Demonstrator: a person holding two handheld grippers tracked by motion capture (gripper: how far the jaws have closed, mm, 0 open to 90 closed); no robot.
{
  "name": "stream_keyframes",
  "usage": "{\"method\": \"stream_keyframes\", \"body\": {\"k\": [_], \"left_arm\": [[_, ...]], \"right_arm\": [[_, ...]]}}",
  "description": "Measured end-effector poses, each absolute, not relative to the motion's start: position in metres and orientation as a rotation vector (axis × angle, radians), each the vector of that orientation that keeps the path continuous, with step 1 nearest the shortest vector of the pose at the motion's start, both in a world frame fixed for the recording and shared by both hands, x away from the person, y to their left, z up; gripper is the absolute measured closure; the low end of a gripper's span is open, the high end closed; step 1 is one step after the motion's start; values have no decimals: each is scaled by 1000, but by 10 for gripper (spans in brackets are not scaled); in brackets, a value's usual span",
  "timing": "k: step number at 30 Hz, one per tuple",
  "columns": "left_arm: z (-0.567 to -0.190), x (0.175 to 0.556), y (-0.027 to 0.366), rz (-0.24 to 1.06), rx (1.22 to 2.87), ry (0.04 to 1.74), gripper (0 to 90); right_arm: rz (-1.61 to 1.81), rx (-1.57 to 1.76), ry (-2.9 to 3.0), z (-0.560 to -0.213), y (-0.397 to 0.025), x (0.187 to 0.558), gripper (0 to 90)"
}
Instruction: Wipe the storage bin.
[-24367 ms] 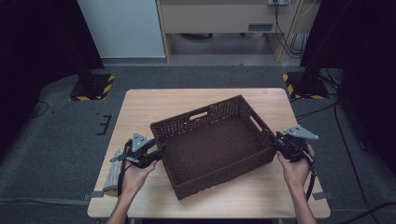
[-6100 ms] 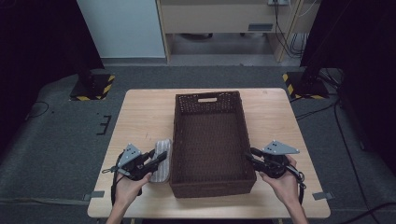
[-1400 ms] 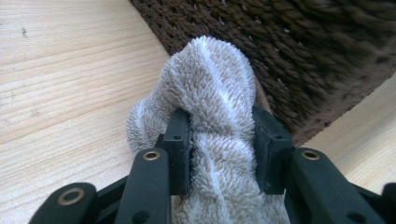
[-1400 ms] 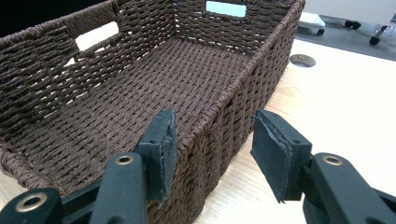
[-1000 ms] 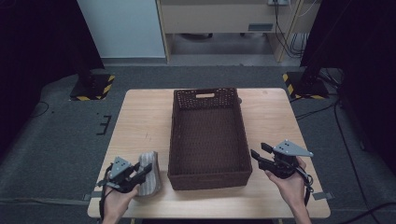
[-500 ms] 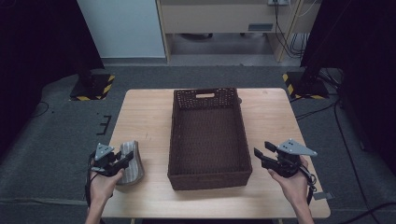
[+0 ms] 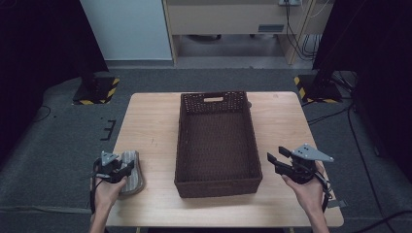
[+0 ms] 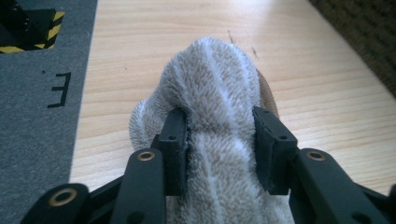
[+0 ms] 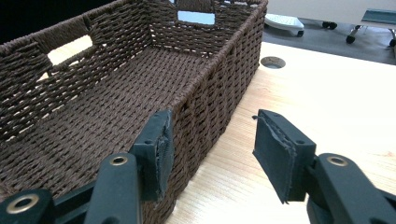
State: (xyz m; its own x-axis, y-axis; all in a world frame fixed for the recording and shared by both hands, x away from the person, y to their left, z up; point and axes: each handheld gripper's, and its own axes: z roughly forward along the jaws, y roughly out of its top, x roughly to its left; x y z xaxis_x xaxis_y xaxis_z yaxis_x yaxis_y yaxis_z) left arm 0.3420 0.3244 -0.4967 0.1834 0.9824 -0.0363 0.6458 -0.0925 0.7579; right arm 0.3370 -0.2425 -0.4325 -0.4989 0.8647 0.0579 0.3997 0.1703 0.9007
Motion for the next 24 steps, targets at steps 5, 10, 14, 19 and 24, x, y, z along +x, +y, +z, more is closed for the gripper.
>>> {"method": "stream_keyframes", "body": {"k": [5, 10, 14, 19, 24], "left_arm": [[-502, 346, 318, 666, 1836, 1505, 533], [-503, 347, 318, 661, 1829, 1483, 477], [-500, 347, 320, 660, 1804, 1480, 409], [-489, 344, 320, 670, 1759, 1447, 350], [-471, 338, 313, 683, 1713, 1385, 334]], "right_arm": [[1306, 1189, 1968, -430, -242, 336, 465], [1306, 1182, 1968, -427, -239, 335, 458], [1311, 1173, 1977, -427, -234, 335, 451], [1313, 1160, 2003, -428, -227, 336, 446], [1350, 1145, 2006, -424, -220, 334, 454]]}}
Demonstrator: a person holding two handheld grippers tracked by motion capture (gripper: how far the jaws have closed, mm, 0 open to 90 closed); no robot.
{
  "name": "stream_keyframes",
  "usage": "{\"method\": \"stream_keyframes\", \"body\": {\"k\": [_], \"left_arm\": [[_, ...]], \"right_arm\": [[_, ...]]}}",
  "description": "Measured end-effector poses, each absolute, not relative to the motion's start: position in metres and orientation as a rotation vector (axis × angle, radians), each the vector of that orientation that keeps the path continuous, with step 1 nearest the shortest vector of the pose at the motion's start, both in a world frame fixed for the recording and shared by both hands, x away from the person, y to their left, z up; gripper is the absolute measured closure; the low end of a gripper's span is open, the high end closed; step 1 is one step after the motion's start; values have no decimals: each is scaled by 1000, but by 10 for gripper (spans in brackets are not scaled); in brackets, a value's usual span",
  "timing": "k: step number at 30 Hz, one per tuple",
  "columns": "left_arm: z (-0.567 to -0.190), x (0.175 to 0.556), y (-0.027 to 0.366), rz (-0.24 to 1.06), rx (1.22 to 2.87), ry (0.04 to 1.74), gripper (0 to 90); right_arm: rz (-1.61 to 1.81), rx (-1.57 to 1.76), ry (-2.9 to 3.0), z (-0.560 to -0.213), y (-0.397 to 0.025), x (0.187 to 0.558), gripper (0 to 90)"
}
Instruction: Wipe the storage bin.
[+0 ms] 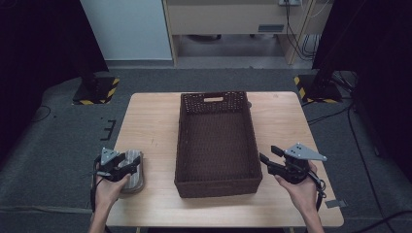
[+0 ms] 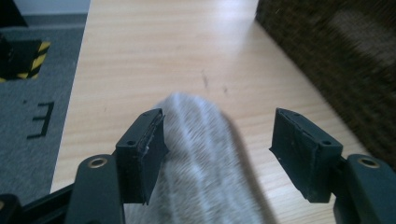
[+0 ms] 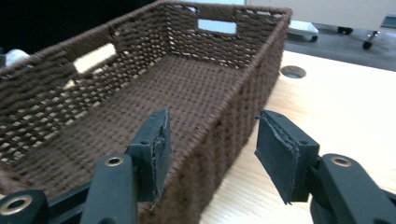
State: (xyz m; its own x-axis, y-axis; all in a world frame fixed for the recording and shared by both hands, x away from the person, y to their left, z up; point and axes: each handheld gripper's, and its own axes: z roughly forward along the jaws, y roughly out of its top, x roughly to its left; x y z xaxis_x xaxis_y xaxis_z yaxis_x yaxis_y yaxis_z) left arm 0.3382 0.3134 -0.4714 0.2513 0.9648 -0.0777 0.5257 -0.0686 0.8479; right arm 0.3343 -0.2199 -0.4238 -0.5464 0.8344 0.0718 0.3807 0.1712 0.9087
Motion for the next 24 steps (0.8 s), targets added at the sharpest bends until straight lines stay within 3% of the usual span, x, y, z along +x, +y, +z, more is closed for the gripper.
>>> {"method": "stream_keyframes", "body": {"k": [12, 19, 24], "left_arm": [[-449, 330, 274, 636, 1704, 1229, 373], [-442, 326, 250, 599, 1724, 1166, 412], [-439, 327, 233, 559, 1751, 1125, 431]], "right_arm": [[1274, 1131, 2122, -439, -198, 338, 504], [1231, 1153, 2156, -446, -197, 342, 601], [1228, 1155, 2164, -445, -198, 345, 624]]}}
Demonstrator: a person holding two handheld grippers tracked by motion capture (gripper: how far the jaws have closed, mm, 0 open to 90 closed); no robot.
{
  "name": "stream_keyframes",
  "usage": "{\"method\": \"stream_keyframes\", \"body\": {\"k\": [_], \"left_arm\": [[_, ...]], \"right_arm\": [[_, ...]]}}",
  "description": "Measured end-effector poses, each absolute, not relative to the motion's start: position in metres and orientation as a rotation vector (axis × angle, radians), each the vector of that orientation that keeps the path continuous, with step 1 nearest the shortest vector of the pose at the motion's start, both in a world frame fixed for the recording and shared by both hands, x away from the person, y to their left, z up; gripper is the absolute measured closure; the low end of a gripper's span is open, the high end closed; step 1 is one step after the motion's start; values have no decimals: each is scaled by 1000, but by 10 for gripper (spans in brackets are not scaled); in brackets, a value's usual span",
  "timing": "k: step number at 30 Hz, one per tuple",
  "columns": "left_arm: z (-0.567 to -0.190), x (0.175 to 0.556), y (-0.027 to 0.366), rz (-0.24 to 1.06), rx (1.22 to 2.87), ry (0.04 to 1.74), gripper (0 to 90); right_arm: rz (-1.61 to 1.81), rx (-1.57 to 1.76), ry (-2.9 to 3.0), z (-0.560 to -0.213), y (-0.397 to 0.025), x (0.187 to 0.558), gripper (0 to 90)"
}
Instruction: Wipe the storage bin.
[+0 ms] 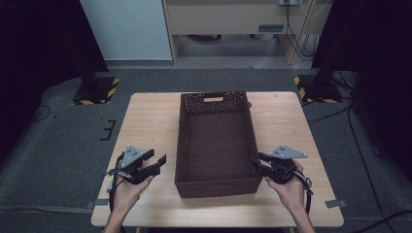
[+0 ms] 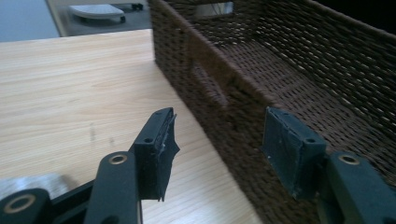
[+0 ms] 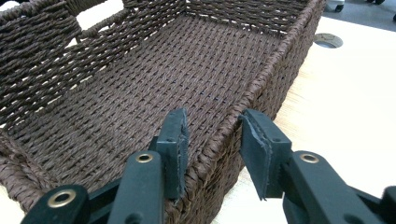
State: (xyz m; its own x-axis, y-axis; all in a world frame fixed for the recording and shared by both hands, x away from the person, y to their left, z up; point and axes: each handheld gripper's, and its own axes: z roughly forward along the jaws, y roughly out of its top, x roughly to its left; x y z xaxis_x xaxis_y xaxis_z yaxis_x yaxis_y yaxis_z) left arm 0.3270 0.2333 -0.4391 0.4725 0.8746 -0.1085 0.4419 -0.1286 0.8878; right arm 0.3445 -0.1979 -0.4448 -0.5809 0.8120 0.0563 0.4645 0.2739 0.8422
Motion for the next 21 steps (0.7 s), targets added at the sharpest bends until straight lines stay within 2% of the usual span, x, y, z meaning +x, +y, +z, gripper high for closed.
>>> {"method": "stream_keyframes", "body": {"k": [14, 17, 21], "left_arm": [[-435, 339, 188, 518, 1800, 1046, 449], [-439, 339, 182, 515, 1830, 1035, 454], [-445, 339, 176, 492, 1839, 1029, 455]], "right_arm": [[1192, 1212, 2072, -445, -214, 353, 758], [1182, 1210, 2060, -445, -215, 355, 760], [1190, 1207, 2048, -441, -216, 350, 697]]}}
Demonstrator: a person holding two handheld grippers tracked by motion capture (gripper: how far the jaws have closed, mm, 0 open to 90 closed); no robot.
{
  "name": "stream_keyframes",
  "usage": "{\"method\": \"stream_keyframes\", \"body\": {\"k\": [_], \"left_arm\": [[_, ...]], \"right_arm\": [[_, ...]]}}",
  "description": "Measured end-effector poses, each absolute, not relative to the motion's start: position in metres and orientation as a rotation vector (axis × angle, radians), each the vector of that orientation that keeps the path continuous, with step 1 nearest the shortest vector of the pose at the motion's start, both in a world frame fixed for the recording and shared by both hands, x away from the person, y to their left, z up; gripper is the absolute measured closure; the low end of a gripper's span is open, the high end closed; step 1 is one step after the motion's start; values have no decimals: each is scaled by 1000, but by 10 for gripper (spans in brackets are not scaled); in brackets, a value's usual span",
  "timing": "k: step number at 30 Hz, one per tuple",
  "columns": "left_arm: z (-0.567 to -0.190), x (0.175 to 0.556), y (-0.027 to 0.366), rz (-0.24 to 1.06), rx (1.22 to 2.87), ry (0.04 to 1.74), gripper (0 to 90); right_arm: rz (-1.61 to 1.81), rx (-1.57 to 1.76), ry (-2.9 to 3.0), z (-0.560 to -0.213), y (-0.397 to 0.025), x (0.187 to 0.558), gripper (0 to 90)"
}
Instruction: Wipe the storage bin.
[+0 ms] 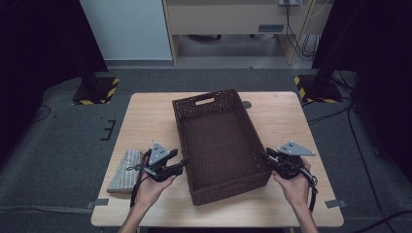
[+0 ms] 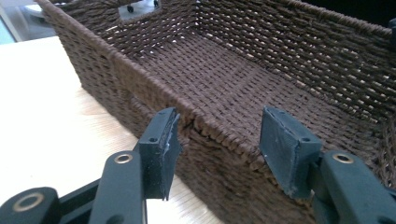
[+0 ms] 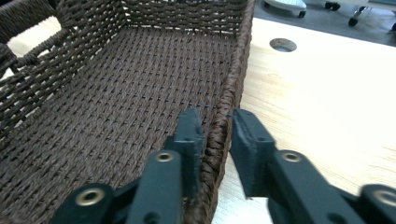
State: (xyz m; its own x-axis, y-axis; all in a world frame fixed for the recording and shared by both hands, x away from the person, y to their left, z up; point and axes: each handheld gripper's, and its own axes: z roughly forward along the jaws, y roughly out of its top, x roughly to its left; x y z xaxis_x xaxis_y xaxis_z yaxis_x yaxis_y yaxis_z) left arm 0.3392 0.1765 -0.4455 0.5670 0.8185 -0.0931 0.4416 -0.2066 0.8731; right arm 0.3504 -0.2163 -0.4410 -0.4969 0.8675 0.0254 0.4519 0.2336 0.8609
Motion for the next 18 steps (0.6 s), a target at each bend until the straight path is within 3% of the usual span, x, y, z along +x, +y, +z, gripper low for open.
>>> {"method": "stream_keyframes", "body": {"k": [7, 18], "left_arm": [[-447, 339, 173, 509, 1850, 1009, 450], [-436, 346, 196, 550, 1782, 1059, 416]], "right_arm": [[1180, 1243, 2060, -441, -218, 344, 766], [1171, 1258, 2044, -443, -226, 355, 794]]}}
